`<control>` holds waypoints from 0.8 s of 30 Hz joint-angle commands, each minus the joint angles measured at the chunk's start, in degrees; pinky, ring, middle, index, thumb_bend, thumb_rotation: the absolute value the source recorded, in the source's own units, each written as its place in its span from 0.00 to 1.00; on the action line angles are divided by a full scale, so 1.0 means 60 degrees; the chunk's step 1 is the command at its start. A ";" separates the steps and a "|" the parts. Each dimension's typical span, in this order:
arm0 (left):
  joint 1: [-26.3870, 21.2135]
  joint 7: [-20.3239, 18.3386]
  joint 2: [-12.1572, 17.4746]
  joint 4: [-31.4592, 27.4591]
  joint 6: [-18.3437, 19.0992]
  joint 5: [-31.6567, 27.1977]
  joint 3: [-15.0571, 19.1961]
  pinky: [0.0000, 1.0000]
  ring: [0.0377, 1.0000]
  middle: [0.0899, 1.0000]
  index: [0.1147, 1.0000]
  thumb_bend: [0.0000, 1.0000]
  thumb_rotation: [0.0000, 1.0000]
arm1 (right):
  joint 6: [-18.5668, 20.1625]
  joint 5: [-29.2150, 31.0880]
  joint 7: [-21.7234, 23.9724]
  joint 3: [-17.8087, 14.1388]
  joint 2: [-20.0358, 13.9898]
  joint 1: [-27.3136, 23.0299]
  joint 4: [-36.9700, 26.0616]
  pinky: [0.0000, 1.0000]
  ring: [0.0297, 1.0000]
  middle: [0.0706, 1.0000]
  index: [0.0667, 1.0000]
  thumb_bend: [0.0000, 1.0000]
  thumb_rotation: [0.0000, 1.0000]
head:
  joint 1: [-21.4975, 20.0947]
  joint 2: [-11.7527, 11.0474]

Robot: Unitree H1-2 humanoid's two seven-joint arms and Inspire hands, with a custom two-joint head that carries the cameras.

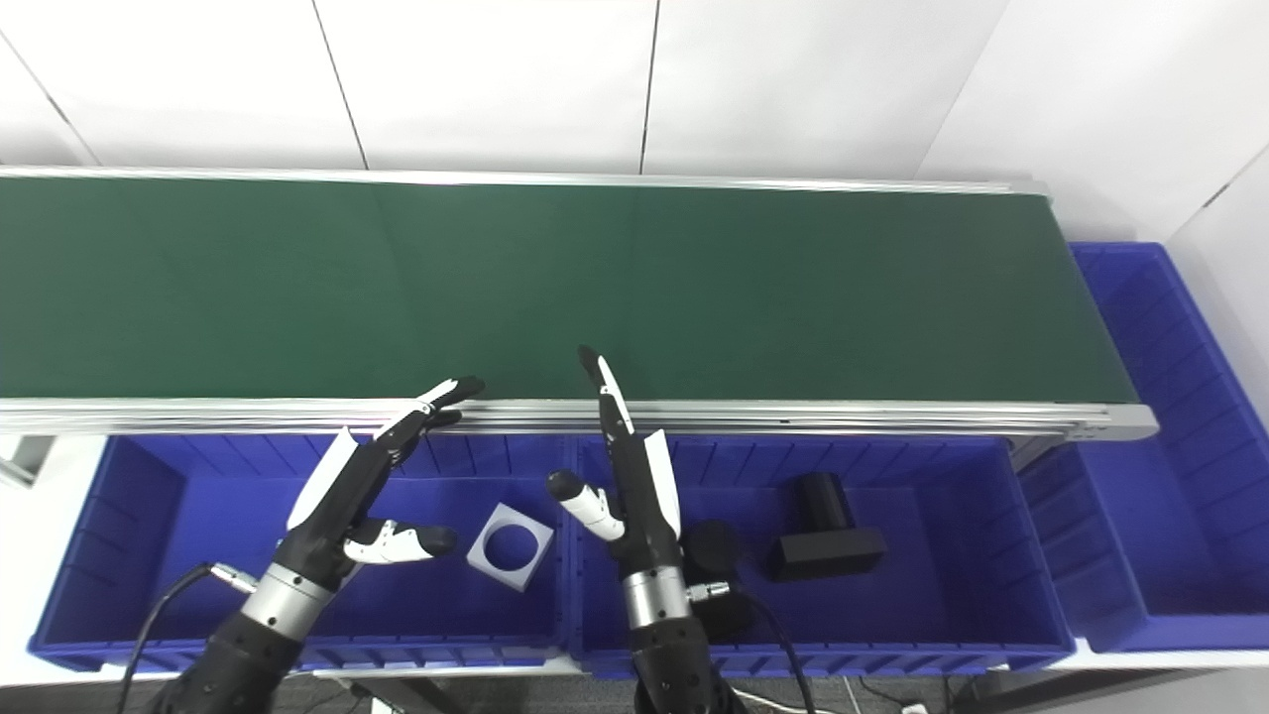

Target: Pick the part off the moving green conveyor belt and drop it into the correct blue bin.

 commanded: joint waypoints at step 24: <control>-0.0388 0.2186 -0.0952 0.0841 -0.0351 0.0186 -0.0703 0.99 1.00 0.97 0.90 0.90 0.89 | -0.0491 0.0964 0.0510 0.0225 -0.1476 0.0366 -0.0731 0.99 0.97 0.94 0.92 1.00 0.99 | 0.3183 -0.0365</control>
